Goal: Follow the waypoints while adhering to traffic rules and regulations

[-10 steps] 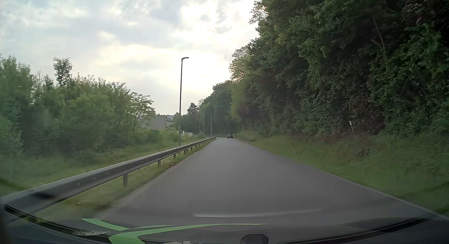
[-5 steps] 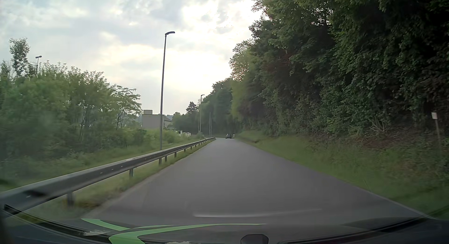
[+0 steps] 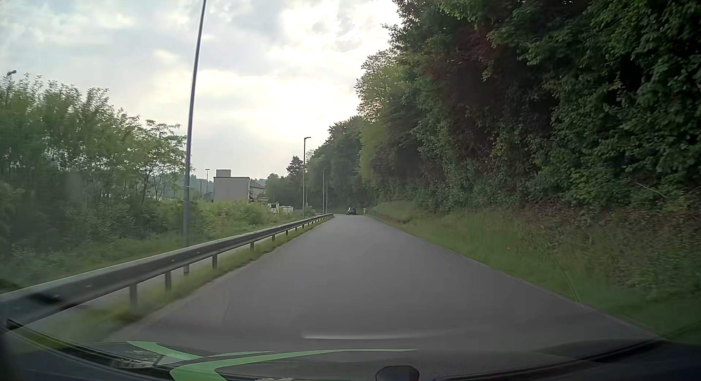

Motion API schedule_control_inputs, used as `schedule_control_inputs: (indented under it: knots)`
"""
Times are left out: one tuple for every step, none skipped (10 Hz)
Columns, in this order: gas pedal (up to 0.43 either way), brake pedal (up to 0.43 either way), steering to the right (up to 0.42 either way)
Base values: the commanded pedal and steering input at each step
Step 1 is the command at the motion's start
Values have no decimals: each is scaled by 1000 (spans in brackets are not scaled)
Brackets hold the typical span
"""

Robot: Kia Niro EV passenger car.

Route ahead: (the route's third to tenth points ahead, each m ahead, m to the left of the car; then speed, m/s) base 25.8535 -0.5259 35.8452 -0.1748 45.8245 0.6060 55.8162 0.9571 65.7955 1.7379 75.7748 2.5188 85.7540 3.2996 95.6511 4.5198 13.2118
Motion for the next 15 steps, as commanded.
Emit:
schedule_control_inputs:
  knots:
    - [98,0,0]
    - [98,0,0]
    - [98,0,0]
    - [98,0,0]
    - [98,0,0]
    - [98,0,0]
    - [98,0,0]
    - [98,0,0]
    - [98,0,0]
    - [98,0,0]
    - [98,0,1]
    - [98,0,1]
    - [98,0,1]
    - [98,0,2]
    - [98,0,3]
